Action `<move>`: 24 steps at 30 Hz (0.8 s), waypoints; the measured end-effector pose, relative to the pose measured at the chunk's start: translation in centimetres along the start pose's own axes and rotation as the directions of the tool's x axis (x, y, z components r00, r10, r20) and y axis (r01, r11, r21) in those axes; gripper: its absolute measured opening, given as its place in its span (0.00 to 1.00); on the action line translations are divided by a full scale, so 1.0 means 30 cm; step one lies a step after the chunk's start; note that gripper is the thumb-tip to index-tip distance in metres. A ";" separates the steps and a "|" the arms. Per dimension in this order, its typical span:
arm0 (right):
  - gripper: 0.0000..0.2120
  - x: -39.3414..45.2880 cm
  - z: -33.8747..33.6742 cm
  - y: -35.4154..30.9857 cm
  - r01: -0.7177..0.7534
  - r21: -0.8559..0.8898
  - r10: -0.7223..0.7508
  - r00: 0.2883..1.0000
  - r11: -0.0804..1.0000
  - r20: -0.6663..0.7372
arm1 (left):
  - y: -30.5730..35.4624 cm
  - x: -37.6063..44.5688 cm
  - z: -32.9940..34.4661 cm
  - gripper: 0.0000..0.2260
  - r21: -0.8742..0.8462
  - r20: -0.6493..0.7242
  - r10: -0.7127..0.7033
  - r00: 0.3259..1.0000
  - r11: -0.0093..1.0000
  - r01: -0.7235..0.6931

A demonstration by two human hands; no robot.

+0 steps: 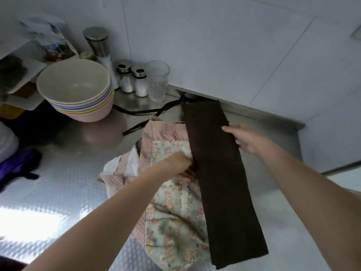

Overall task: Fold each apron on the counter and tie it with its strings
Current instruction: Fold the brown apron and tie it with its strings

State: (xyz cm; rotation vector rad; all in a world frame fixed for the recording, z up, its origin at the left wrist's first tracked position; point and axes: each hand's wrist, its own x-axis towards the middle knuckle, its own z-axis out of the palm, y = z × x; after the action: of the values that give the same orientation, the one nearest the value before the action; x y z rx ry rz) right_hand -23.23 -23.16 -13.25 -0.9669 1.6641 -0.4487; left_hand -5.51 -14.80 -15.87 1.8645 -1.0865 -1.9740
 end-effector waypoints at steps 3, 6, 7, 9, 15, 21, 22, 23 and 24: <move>0.15 -0.035 -0.036 0.065 -0.024 0.026 0.024 1.000 0.999 0.008 | 0.023 0.035 0.023 0.10 0.299 -0.068 0.244 0.967 0.930 -0.213; 0.19 -0.052 -0.057 0.120 -0.109 -0.050 0.109 0.994 0.993 0.001 | 0.002 0.065 0.064 0.15 0.716 -0.005 0.442 0.897 0.627 -0.306; 0.19 -0.052 -0.068 0.141 -0.128 -0.047 0.127 0.991 0.991 -0.031 | -0.020 0.081 0.079 0.18 0.847 0.064 0.445 0.893 0.449 -0.284; 0.19 -0.039 -0.096 0.189 -0.153 -0.030 0.148 0.980 0.988 -0.131 | -0.079 0.130 0.088 0.26 0.968 0.145 0.368 0.919 0.141 -0.209; 0.21 -0.053 -0.121 0.306 -0.213 0.056 0.220 0.940 0.975 -0.259 | -0.066 0.087 -0.092 0.29 0.999 -0.029 0.233 0.972 0.021 0.025; 0.18 -0.055 -0.048 0.319 -0.063 0.073 0.080 0.960 0.995 -0.270 | -0.056 0.033 -0.165 0.27 0.967 -0.232 0.399 0.887 0.197 0.165; 0.19 -0.065 -0.045 0.323 -0.036 0.076 0.055 0.963 0.996 -0.265 | -0.051 0.028 -0.111 0.26 0.967 -0.234 0.482 0.845 0.204 0.151; 0.20 -0.069 -0.041 0.328 -0.022 0.079 0.042 0.962 0.997 -0.269 | -0.040 0.026 -0.055 0.25 0.981 -0.178 0.556 0.812 0.163 0.103; 0.23 -0.075 -0.037 0.337 -0.023 0.076 0.044 0.958 0.997 -0.285 | -0.030 0.024 0.005 0.24 0.993 -0.085 0.601 0.795 0.113 0.021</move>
State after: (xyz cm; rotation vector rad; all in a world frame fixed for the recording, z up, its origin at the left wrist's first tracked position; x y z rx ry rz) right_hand -27.81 -15.59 -18.73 -0.8479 1.9072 -0.6462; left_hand -5.49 -14.56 -17.00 2.0231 -2.6429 -0.2045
